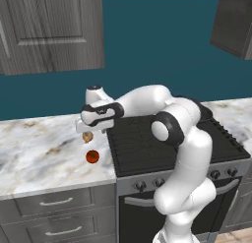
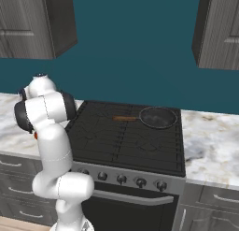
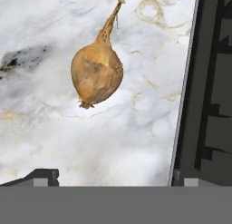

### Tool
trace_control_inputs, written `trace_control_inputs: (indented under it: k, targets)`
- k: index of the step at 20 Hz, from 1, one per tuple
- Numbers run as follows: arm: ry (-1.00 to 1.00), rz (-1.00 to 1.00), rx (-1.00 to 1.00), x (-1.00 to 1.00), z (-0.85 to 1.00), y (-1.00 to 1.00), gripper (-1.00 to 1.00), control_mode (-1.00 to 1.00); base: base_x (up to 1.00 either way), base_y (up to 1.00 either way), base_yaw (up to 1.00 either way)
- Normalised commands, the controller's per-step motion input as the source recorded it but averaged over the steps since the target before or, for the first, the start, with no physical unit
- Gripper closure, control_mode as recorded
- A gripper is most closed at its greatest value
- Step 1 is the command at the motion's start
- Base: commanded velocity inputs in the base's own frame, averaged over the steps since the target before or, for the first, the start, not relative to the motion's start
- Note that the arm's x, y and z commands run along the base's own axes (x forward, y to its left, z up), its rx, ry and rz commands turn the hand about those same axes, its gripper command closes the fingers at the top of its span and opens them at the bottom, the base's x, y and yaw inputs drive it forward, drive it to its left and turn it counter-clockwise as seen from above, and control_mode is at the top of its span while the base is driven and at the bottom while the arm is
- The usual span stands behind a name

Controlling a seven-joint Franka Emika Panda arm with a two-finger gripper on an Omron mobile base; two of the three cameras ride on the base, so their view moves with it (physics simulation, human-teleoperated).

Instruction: Place the pan on the rear right burner on the stove. Then place the tomato and the onion in the pan and turn on the rear right burner.

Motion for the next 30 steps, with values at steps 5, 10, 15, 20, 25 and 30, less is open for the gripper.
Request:
trace_control_inputs:
  k: [5,10,15,20,25,30]
  targets:
    - [-0.03,0.06,0.02,0.13,-0.14,0.12,-1.00,-1.00,0.00,0.00,0.00]
    - [-0.05,0.03,0.00,0.08,-0.11,0.01,-1.00,-1.00,0.00,0.00,0.00]
    - [-0.02,0.00,0.00,0.09,-0.11,0.00,-1.00,-1.00,0.00,0.00,0.00]
    - [0.00,0.00,0.01,0.21,-0.14,0.03,-1.00,-1.00,0.00,0.00,0.00]
    - [0.00,0.01,0.01,0.25,-0.13,0.10,-1.00,-1.00,0.00,0.00,0.00]
    - [0.00,0.01,0.01,0.22,-0.13,0.16,-1.00,-1.00,0.00,0.00,0.00]
